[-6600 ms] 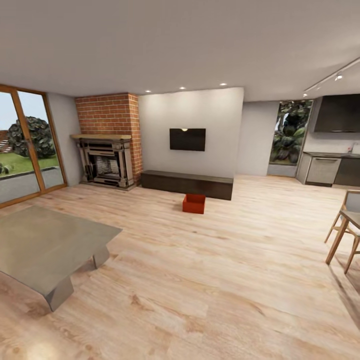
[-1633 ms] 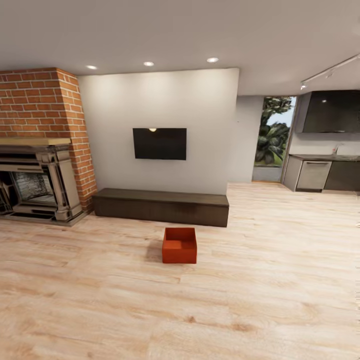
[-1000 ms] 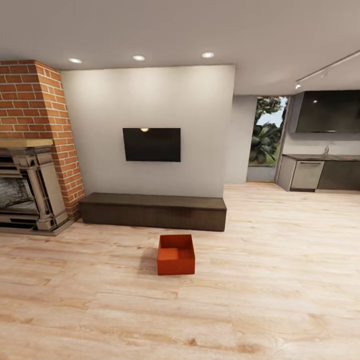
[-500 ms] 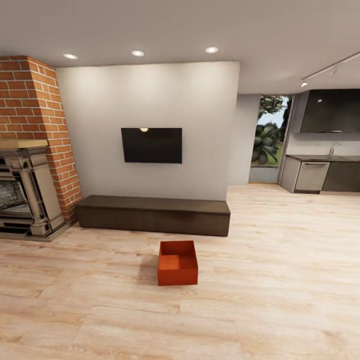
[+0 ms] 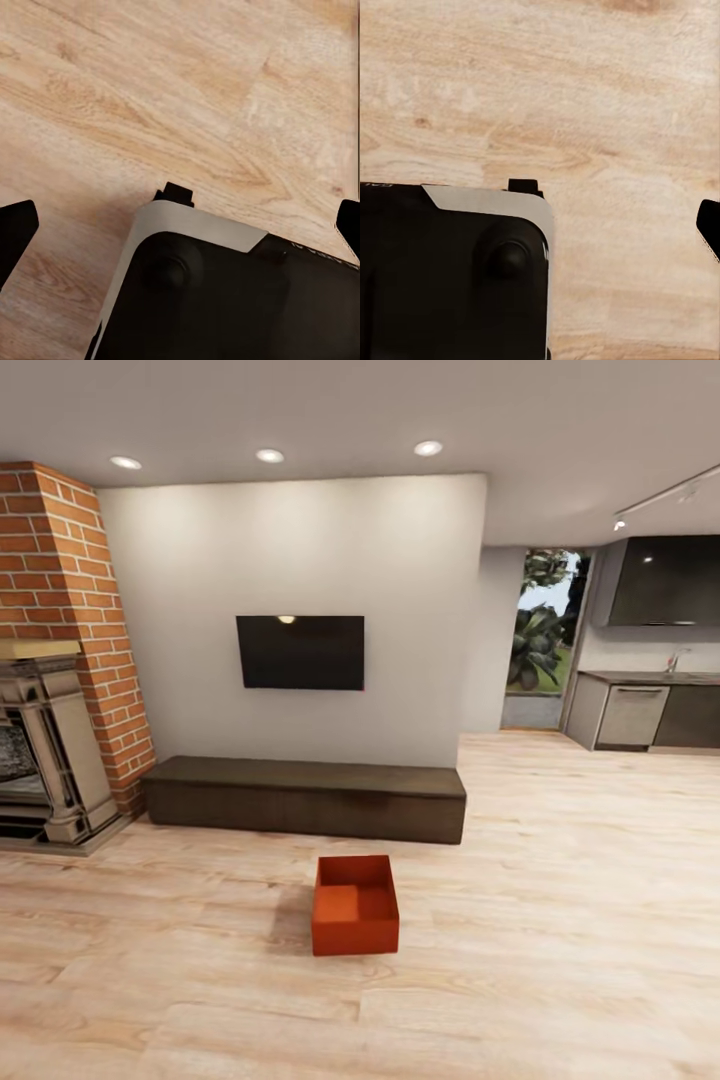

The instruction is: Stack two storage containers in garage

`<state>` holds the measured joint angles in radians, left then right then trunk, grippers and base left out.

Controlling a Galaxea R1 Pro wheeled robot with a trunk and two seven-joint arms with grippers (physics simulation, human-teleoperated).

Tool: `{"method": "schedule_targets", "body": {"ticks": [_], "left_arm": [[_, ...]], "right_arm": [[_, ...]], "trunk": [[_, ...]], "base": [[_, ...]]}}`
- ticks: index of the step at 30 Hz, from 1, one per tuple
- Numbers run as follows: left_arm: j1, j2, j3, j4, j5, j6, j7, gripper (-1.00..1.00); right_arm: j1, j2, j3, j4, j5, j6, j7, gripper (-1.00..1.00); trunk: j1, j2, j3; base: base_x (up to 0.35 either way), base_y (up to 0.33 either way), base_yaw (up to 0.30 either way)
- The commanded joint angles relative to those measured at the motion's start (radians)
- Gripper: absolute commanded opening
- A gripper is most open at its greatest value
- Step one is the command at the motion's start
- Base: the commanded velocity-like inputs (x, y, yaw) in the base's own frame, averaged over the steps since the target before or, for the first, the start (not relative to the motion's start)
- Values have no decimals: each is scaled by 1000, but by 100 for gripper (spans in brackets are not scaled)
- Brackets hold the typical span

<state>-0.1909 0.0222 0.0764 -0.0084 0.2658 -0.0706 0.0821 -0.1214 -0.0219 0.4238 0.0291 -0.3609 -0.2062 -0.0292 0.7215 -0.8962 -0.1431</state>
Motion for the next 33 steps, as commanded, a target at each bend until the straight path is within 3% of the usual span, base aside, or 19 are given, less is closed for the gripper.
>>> {"method": "schedule_targets", "body": {"ticks": [1, 33], "left_arm": [[-1, 0, 8, 1, 0, -3, 1, 100], [-1, 0, 8, 1, 2, -10, 1, 100]], "right_arm": [[-1, 0, 9, 3, -7, -5, 0, 100], [-1, 2, 3, 3, -7, -9, -8, 100]], "trunk": [[1, -1, -1], [1, -1, -1]], "base": [[324, 0, 0], [324, 0, 0]]}}
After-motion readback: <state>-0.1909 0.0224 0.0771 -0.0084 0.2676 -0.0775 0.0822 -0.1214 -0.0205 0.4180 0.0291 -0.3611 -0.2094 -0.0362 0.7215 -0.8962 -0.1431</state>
